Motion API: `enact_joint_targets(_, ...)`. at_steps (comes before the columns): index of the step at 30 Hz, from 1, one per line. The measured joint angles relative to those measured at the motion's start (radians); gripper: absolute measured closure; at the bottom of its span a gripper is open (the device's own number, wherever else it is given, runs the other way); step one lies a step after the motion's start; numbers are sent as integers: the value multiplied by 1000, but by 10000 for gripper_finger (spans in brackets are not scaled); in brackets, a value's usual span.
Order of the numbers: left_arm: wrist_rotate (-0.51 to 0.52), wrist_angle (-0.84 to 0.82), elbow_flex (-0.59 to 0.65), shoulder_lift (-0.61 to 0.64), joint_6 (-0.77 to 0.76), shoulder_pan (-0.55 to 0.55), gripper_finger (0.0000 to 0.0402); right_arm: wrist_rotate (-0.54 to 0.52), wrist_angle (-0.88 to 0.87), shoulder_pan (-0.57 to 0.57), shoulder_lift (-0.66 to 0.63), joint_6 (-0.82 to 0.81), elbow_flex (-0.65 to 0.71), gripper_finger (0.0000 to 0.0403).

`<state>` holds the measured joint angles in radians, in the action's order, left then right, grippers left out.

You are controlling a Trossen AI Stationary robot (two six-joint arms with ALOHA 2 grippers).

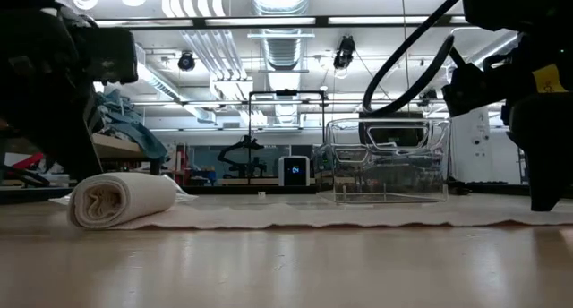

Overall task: Roll bandage
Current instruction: Roll the brown bandage

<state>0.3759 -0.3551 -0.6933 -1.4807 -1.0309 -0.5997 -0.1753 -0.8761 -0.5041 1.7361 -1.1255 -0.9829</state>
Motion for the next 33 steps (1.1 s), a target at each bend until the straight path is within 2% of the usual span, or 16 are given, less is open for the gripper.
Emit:
enact_joint_targets(9,6,56,1,-39,19,3,401,-8,3,0,0,9,0,403)
enact_joint_targets(33,33,180,2,-39,139,65,401,-8,22,0,-1,8,-1,403)
